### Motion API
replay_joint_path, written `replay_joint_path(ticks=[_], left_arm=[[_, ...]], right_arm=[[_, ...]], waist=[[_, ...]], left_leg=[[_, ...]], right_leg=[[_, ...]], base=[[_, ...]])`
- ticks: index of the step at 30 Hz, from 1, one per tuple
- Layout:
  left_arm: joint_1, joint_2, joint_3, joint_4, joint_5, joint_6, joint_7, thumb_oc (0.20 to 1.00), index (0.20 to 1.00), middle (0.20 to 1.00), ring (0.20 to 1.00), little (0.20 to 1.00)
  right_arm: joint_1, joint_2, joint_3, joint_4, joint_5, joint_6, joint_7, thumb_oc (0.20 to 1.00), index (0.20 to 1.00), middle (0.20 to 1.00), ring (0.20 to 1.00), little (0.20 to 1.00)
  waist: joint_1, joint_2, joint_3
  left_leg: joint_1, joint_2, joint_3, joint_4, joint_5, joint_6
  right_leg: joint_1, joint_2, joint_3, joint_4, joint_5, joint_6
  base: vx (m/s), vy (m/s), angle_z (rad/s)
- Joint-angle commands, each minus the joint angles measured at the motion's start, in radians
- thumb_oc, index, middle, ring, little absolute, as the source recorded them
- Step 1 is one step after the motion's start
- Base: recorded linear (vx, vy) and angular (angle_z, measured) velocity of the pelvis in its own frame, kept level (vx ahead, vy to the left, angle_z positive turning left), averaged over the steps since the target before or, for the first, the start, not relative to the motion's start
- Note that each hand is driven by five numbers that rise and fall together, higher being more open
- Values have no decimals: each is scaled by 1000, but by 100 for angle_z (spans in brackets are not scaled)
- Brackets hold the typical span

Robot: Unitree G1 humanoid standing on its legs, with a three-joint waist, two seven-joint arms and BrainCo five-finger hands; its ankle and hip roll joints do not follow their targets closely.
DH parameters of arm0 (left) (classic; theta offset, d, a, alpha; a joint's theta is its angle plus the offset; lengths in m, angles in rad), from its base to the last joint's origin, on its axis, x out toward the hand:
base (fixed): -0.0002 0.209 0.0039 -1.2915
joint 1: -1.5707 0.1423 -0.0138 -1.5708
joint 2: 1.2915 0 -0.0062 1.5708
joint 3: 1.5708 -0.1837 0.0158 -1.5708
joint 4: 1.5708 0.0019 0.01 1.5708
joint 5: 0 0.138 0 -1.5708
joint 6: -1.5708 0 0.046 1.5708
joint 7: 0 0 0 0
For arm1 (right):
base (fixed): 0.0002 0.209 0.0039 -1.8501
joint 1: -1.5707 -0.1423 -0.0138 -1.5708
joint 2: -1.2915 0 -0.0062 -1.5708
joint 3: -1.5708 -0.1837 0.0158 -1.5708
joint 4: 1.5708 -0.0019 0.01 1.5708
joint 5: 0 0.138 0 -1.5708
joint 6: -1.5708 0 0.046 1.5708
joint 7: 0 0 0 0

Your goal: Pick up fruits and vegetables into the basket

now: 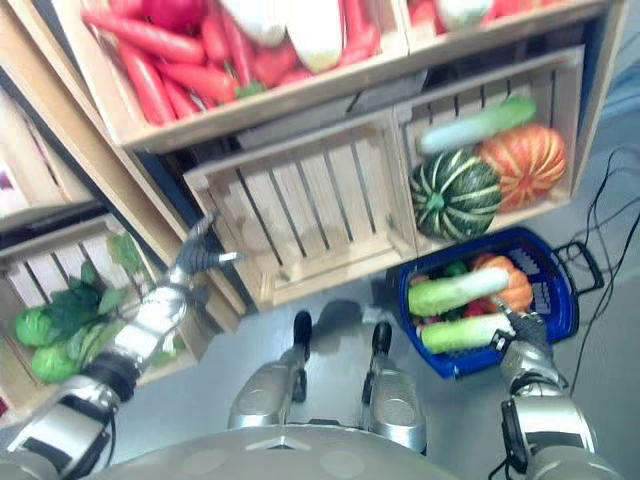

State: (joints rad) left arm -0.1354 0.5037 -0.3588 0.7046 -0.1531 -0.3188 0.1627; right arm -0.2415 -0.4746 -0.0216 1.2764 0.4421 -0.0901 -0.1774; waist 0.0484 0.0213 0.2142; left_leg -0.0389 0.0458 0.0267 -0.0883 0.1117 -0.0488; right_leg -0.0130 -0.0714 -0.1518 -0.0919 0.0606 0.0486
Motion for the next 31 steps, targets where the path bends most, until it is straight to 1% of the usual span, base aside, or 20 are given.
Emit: replay_joint_path(ticks=[1, 3, 4, 5, 6, 8, 9, 11, 12, 14, 15, 17, 22, 25, 31], left_arm=[[40, -67, 65, 135, -86, -27, -149, 1000, 1000, 1000, 1000, 1000], [75, -114, 117, 251, -124, 5, -227, 1000, 1000, 1000, 1000, 1000], [81, -122, 127, 280, -135, 18, -245, 1000, 1000, 1000, 1000, 1000], [93, -139, 146, 347, -129, 30, -268, 1000, 1000, 1000, 1000, 1000], [104, -154, 156, 417, -120, 31, -284, 1000, 1000, 1000, 1000, 1000], [111, -165, 168, 480, -112, 53, -289, 1000, 1000, 1000, 1000, 1000], [117, -176, 178, 539, -106, 83, -293, 1000, 1000, 1000, 1000, 1000], [125, -185, 199, 593, -77, 141, -306, 1000, 1000, 1000, 1000, 1000], [126, -185, 200, 597, -74, 145, -307, 1000, 1000, 1000, 1000, 1000], [128, -194, 197, 625, -58, 202, -323, 1000, 1000, 1000, 1000, 1000], [129, -196, 196, 627, -61, 211, -324, 1000, 1000, 1000, 1000, 1000], [128, -202, 193, 638, -72, 248, -316, 1000, 1000, 1000, 1000, 1000], [123, -207, 193, 642, -96, 279, -321, 1000, 1000, 1000, 1000, 1000], [120, -212, 191, 643, -101, 303, -332, 1000, 1000, 1000, 1000, 1000], [124, -218, 188, 644, -100, 311, -351, 1000, 1000, 1000, 1000, 1000]], right_arm=[[68, 35, 53, -6, -107, -29, 20, 1000, 1000, 1000, 1000, 1000], [101, 83, 77, -5, -157, -19, 34, 1000, 1000, 1000, 1000, 1000], [108, 94, 83, -3, -165, -16, 37, 1000, 1000, 1000, 1000, 1000], [119, 113, 94, 6, -178, 0, 52, 1000, 1000, 1000, 1000, 1000], [128, 129, 106, 17, -207, 10, 68, 1000, 1000, 1000, 1000, 1000], [136, 143, 118, 32, -219, 17, 79, 1000, 1000, 1000, 1000, 1000], [144, 158, 135, 47, -233, 32, 92, 1000, 1000, 1000, 1000, 1000], [157, 179, 153, 63, -267, 43, 102, 1000, 1000, 1000, 1000, 1000], [159, 181, 156, 64, -270, 46, 104, 1000, 1000, 1000, 1000, 1000], [173, 198, 179, 70, -289, 68, 105, 1000, 1000, 1000, 1000, 1000], [176, 200, 180, 71, -293, 72, 105, 1000, 1000, 1000, 1000, 1000], [182, 204, 185, 83, -311, 75, 104, 1000, 1000, 1000, 1000, 1000], [186, 208, 193, 100, -332, 78, 121, 1000, 1000, 1000, 1000, 1000], [186, 213, 200, 102, -328, 100, 144, 1000, 1000, 1000, 1000, 1000], [186, 216, 210, 110, -335, 118, 178, 1000, 1000, 1000, 1000, 1000]], waist=[[5, -39, -102], [6, -42, -125], [6, -43, -128], [5, -43, -139], [2, -42, -147], [0, -40, -155], [-5, -38, -160], [-11, -35, -165], [-12, -34, -165], [-22, -27, -166], [-24, -26, -166], [-29, -20, -165], [-33, -15, -165], [-34, -15, -165], [-33, -15, -166]], left_leg=[[7, -21, 31, 46, -96, 13], [32, -20, 34, 38, -100, 13], [41, -20, 35, 33, -100, 13], [54, -20, 34, 27, -101, 13], [67, -21, 35, 21, -104, 12], [76, -21, 35, 19, -107, 13], [85, -21, 36, 17, -111, 12], [96, -22, 39, 17, -117, 12], [97, -23, 39, 17, -118, 12], [108, -24, 41, 17, -125, 14], [110, -25, 42, 17, -126, 15], [118, -27, 42, 13, -130, 18], [131, -29, 43, 11, -137, 21], [139, -30, 39, 7, -138, 22], [144, -28, 37, 4, -138, 22]], right_leg=[[-22, -16, -10, 85, -22, 53], [4, -16, -14, 75, -24, 52], [13, -16, -16, 71, -24, 52], [26, -15, -17, 65, -26, 51], [40, -15, -19, 58, -29, 51], [51, -15, -21, 54, -32, 50], [61, -16, -23, 50, -36, 49], [73, -17, -25, 47, -40, 48], [74, -18, -25, 47, -41, 48], [83, -19, -25, 46, -46, 46], [84, -20, -24, 47, -47, 45], [89, -20, -25, 48, -51, 45], [101, -23, -26, 44, -54, 45], [108, -24, -26, 41, -53, 47], [110, -23, -25, 38, -52, 47]], base=[[174, 9, -6], [102, 7, -6], [87, 8, -3], [87, 15, -1], [79, 17, 0], [65, 30, 2], [73, 46, 2], [56, 43, 1], [38, 43, 0], [31, 48, 2], [23, 40, 5], [19, 37, 3], [17, 21, 0], [12, 5, 1], [36, 3, 0]])
